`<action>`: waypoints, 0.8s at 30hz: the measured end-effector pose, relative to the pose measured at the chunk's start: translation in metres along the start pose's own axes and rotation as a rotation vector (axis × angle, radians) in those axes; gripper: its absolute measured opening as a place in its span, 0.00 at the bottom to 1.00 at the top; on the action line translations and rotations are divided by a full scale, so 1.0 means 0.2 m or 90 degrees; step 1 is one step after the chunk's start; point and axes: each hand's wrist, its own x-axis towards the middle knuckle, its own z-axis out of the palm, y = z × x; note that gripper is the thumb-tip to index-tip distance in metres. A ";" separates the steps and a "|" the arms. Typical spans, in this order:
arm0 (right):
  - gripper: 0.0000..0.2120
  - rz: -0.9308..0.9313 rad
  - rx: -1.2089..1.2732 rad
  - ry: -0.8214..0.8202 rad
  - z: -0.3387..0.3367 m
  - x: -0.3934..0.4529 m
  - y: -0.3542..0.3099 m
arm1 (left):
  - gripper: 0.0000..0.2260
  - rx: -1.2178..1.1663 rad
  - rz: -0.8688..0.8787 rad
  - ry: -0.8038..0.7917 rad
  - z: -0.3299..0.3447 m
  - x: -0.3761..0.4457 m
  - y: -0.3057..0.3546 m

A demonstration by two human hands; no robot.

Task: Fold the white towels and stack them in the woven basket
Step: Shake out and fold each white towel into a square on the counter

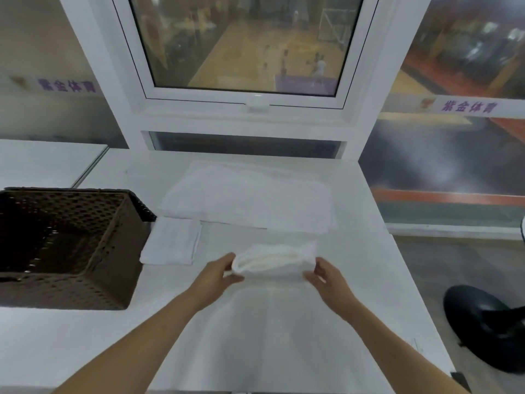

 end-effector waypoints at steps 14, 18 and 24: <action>0.11 0.215 0.007 0.048 0.21 0.00 0.33 | 0.09 -0.124 -0.233 0.021 0.33 0.04 -0.21; 0.10 0.236 -0.036 0.088 0.26 0.12 0.36 | 0.11 -0.099 -0.270 0.048 0.40 0.19 -0.27; 0.05 0.288 -0.171 0.103 0.34 0.28 0.50 | 0.10 -0.039 -0.317 0.056 0.52 0.39 -0.38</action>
